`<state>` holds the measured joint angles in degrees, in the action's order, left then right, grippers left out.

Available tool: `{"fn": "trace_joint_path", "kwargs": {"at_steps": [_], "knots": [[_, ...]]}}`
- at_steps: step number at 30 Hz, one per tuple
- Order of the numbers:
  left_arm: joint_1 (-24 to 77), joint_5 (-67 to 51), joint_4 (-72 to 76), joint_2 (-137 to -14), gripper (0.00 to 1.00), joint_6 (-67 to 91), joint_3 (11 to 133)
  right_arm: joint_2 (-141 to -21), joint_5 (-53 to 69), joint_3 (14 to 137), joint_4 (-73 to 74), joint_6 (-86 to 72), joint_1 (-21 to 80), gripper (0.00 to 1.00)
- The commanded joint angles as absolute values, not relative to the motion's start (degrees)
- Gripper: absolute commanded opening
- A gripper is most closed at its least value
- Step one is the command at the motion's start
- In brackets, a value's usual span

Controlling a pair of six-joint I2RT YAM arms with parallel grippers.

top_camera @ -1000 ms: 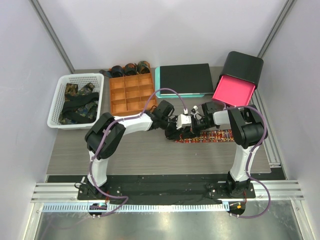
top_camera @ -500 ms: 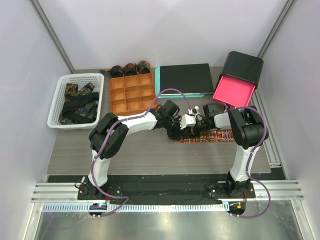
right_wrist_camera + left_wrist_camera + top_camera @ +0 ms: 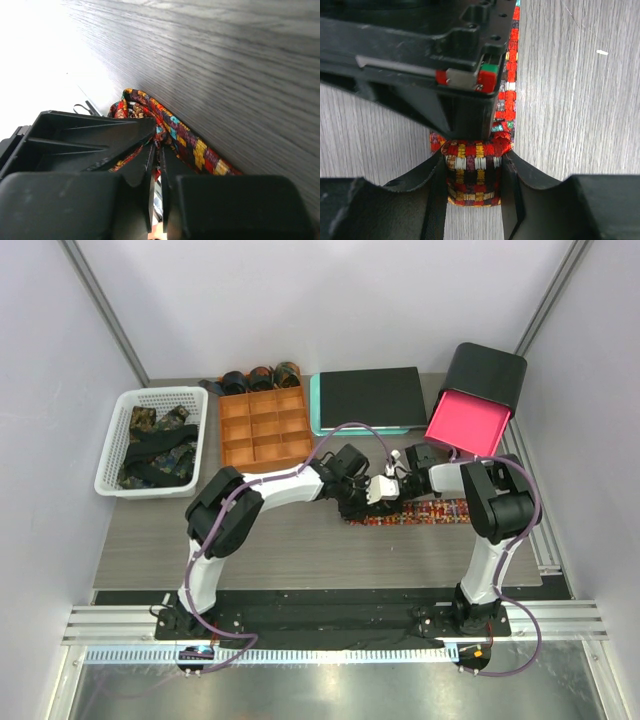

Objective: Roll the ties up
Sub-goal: Roll the tie at the center of the board.

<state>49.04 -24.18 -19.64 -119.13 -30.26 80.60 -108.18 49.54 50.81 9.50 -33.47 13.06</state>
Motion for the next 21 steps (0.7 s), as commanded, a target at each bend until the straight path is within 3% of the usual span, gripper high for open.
{"fn": "trace_joint_path", "kwargs": {"at_steps": [1,8,21], "knots": [[51.06,-16.79,-27.24,-130.08,0.19,-32.78,76.82,-103.28,51.5,54.49,14.41,-31.12,14.33,0.15],[51.06,-16.17,-28.3,-130.43,0.18,-34.36,75.5,-101.52,52.29,55.99,19.68,-28.04,11.78,0.19],[51.06,-16.61,-30.5,-131.22,0.17,-35.24,75.85,-97.47,52.39,57.48,23.55,-25.4,10.11,0.43]]}}
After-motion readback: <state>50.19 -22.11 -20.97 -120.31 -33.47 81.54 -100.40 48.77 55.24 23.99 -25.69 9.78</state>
